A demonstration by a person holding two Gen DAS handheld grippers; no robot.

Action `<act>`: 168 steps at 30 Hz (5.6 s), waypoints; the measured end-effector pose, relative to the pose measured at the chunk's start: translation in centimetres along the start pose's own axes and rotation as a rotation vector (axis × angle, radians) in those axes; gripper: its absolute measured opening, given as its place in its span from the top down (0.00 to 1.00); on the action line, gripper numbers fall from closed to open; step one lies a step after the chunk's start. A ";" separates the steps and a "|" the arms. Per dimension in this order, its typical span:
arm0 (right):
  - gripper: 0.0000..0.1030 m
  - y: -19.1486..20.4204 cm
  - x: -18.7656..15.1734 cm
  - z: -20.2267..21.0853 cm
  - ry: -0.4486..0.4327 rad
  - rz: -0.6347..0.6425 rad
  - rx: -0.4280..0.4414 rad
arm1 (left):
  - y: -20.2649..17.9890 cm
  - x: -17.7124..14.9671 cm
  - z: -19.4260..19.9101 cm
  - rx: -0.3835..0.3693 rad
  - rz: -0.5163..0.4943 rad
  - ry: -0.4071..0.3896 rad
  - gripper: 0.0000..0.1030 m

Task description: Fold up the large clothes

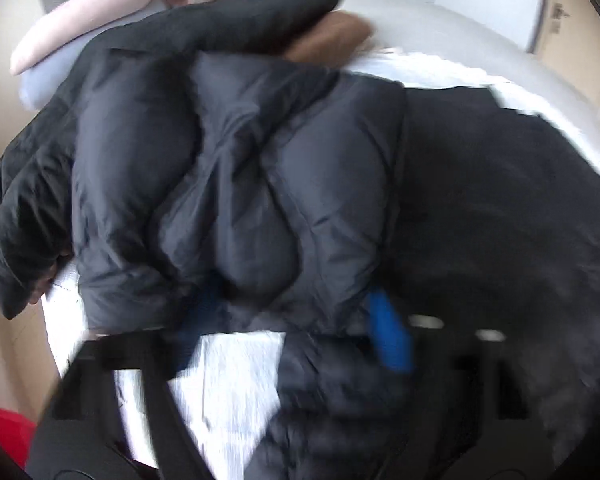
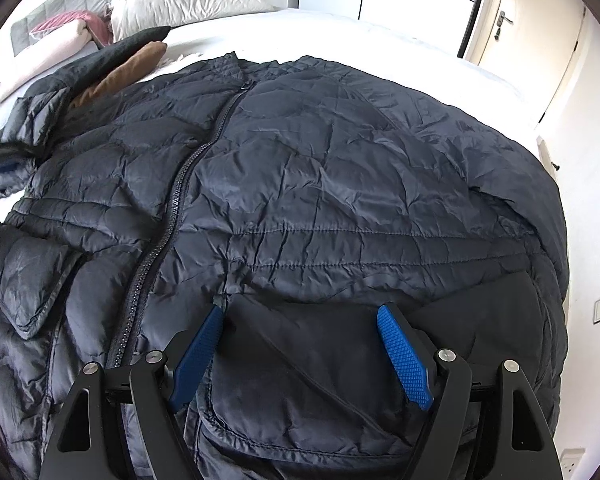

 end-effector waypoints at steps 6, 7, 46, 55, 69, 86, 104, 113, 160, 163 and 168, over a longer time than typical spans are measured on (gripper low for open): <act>0.22 -0.3 0.0 0.3 0.006 -0.011 0.019 | 4.3 1.5 3.0 0.087 0.087 -0.079 0.88; 0.22 -0.4 0.1 0.5 0.005 -0.016 0.027 | 5.8 1.8 4.6 0.098 0.113 -0.118 0.88; 0.20 -29.7 0.4 3.2 -0.053 -1.024 0.451 | -5.0 -8.3 15.7 -0.295 0.140 -0.047 0.21; 0.20 -33.8 -1.2 -1.7 -0.027 -1.218 0.642 | -15.5 -9.3 13.4 -0.422 0.105 -0.034 0.19; 0.20 -40.2 0.7 -10.1 -0.041 -1.495 0.819 | -22.4 -7.8 12.7 -0.403 -0.015 -0.105 0.19; 0.64 -39.3 3.7 -11.6 -0.070 -1.532 0.878 | -21.4 -7.6 12.7 -0.457 0.014 -0.105 0.19; 0.94 -30.9 14.3 7.8 -0.514 -0.934 0.600 | -18.2 -6.8 14.1 -0.490 0.113 -0.133 0.19; 0.94 -12.1 17.1 8.6 -0.404 -0.475 0.488 | -17.3 -6.3 15.0 -0.409 0.083 -0.185 0.19; 0.31 -20.4 12.0 1.7 -0.040 -0.656 0.407 | -42.6 -0.4 12.4 -0.267 -0.518 -0.201 0.36; 0.31 -20.5 12.3 1.4 -0.035 -0.655 0.411 | -41.6 0.2 13.6 -0.327 -0.474 -0.252 0.70; 0.31 -19.7 12.2 1.2 -0.020 -0.639 0.412 | -37.9 1.3 16.4 -0.425 -0.351 -0.303 0.84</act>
Point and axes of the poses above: each gripper's, at about its wrist camera, not at the fingertips, and z roughly against the way its jaws point, y to its left, x to its top, the point moved 9 cm from there along -z, roughly the way its jaws point, and after that the axes turned 14 degrees about -z, right-handed, at the moved point
